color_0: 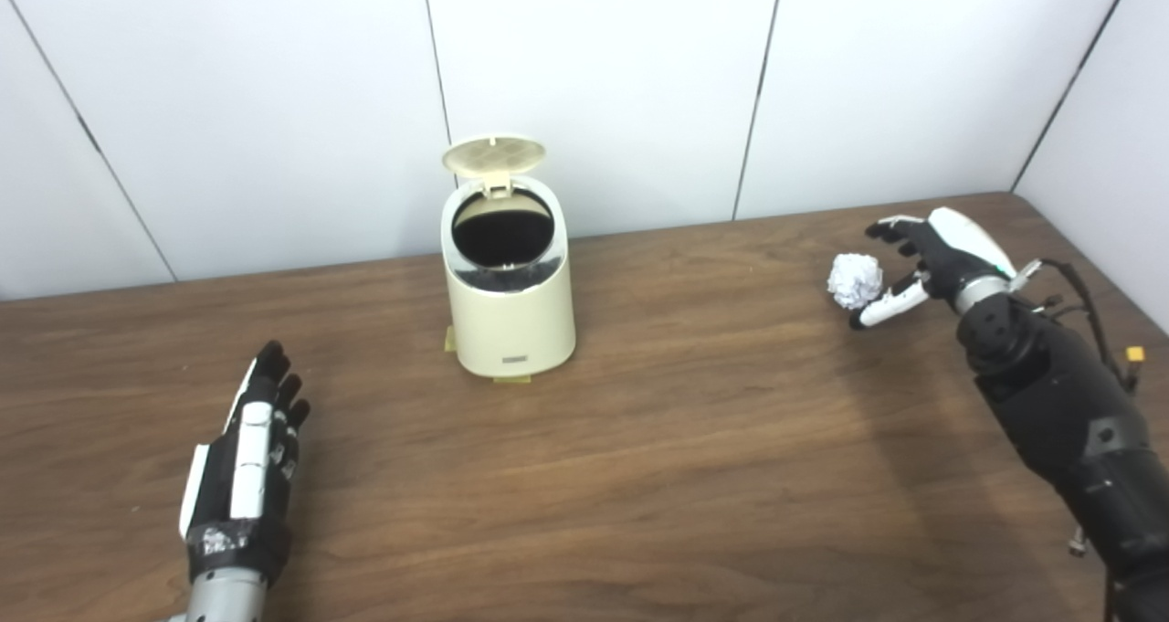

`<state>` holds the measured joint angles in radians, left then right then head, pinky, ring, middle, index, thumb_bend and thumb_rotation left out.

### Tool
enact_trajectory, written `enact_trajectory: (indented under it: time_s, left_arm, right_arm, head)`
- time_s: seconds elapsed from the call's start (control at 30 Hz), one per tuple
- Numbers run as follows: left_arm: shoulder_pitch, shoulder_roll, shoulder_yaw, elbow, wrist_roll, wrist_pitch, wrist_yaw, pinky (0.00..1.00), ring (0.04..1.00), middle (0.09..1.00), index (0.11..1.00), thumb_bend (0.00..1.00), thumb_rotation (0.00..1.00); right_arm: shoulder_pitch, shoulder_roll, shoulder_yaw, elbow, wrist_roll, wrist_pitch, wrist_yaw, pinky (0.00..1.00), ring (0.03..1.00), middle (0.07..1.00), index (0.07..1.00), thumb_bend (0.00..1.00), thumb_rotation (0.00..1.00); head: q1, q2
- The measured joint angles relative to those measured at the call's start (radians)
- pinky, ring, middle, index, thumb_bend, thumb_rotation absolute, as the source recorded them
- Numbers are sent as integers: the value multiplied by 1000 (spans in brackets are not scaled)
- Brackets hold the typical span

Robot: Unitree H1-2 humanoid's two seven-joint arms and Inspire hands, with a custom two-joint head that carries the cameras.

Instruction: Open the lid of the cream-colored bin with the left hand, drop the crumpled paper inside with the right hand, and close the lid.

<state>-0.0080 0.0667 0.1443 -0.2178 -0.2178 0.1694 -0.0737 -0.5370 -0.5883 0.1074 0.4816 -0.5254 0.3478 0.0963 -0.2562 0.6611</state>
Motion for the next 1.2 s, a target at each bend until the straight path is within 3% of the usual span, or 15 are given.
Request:
enact_trajectory:
  time_s: [0.17, 0.23, 0.33, 0.47, 0.93, 1.2]
  left_arm:
    - [0, 1, -5, 0, 1, 5, 7, 1000, 1000, 1000, 1000, 619, 796]
    - [0, 1, -5, -3, 1, 6, 12, 1000, 1000, 1000, 1000, 618, 802]
    - [0, 1, -9, -17, 4, 13, 23, 1000, 1000, 1000, 1000, 599, 830]
    - [-1, 1, -19, -38, 16, 34, 28, 1000, 1000, 1000, 1000, 582, 833]
    - [0, -28, -22, -42, 15, 59, 40, 1000, 1000, 1000, 1000, 572, 848]
    - [0, -32, -25, -69, 22, 70, 45, 1000, 1000, 1000, 995, 600, 846]
  right_arm:
    - [-41, 5, 15, 70, 2, -5, -17, 734, 828, 849, 835, 883, 125]
    - [-42, 9, 14, 74, 10, -6, -25, 523, 659, 683, 835, 879, 122]
    - [-43, 13, 14, 107, 16, -49, -57, 661, 775, 791, 832, 879, 146]
    - [-45, 12, 12, 121, 31, -79, -72, 732, 810, 837, 820, 866, 178]
    - [-25, 0, 15, 84, 58, -115, -52, 618, 696, 743, 752, 856, 82]
    - [-21, 3, 45, 47, 35, -109, -29, 591, 672, 714, 734, 853, 154]
  head:
    - [5, -5]
    - [9, -2]
    - [9, 2]
    - [14, 0]
    - [29, 2]
    - [38, 5]
